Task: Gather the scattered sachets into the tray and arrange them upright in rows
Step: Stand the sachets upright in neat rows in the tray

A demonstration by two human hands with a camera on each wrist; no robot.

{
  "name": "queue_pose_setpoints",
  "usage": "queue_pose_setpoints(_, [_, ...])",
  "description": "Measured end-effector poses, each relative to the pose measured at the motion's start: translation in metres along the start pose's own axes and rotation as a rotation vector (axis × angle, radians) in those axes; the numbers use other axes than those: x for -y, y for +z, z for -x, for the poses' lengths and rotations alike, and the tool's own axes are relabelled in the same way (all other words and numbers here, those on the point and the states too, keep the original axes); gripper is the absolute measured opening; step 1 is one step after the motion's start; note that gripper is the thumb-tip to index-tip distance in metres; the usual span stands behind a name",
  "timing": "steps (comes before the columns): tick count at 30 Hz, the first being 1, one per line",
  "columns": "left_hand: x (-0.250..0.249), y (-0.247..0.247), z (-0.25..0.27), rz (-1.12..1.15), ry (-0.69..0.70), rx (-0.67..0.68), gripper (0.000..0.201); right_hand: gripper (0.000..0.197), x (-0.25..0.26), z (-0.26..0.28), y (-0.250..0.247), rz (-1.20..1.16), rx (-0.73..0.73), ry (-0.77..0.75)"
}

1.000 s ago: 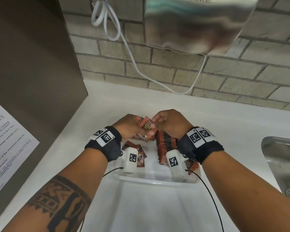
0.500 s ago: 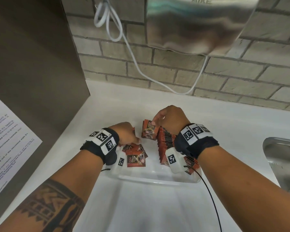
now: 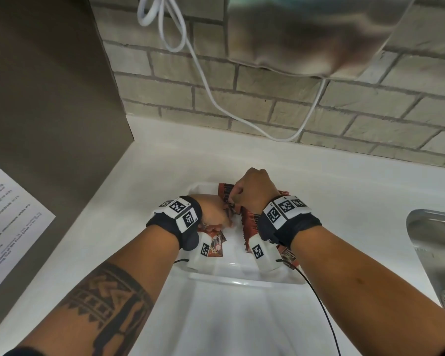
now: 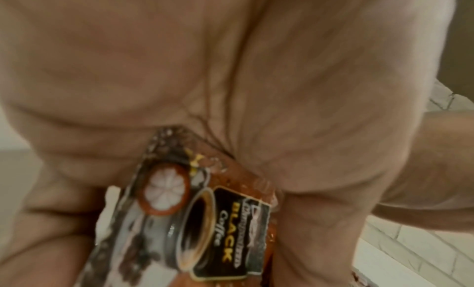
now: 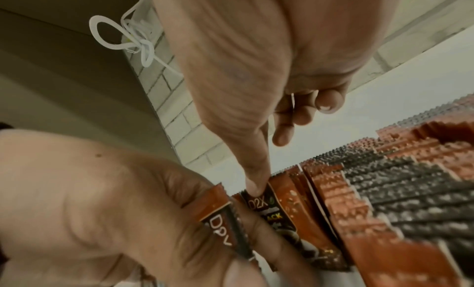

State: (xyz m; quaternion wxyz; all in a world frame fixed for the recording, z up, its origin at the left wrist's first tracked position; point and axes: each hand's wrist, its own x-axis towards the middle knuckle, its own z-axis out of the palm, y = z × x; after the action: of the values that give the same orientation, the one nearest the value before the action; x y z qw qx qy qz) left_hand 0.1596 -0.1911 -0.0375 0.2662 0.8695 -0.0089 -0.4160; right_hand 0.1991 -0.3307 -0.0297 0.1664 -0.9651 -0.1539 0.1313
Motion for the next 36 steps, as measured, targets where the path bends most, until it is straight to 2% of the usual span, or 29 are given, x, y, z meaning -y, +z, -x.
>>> queue_pose_setpoints(2, [-0.001, -0.001, -0.002, -0.009, 0.004, 0.007, 0.026, 0.03, -0.001, 0.0, 0.001, -0.018, -0.001, -0.004])
queue_pose_setpoints(7, [-0.007, -0.004, 0.001, -0.166, 0.014, -0.006, 0.035, 0.023, 0.002, 0.003, -0.001, -0.029, 0.003, -0.038])
queue_pose_setpoints(18, [-0.009, -0.004, 0.005, -0.218, 0.024, -0.015, 0.038, 0.021, 0.004, 0.014, -0.015, -0.036, -0.06, -0.042])
queue_pose_setpoints(23, [-0.003, -0.005, 0.011, -0.174, -0.044, -0.092, 0.035, 0.026, 0.0, 0.016, -0.012, -0.037, -0.058, -0.021])
queue_pose_setpoints(28, [-0.001, -0.01, 0.017, -0.159, -0.112, -0.23, 0.024, 0.021, 0.002, 0.018, -0.012, -0.018, -0.064, -0.009])
queue_pose_setpoints(32, [-0.002, -0.01, 0.018, -0.188, -0.114, -0.232, 0.025, 0.028, 0.003, 0.017, -0.016, -0.002, -0.088, 0.033])
queue_pose_setpoints(36, [-0.005, -0.006, 0.018, -0.205, -0.119, -0.204, 0.033, 0.026, 0.003, 0.018, -0.021, 0.009, -0.083, 0.056])
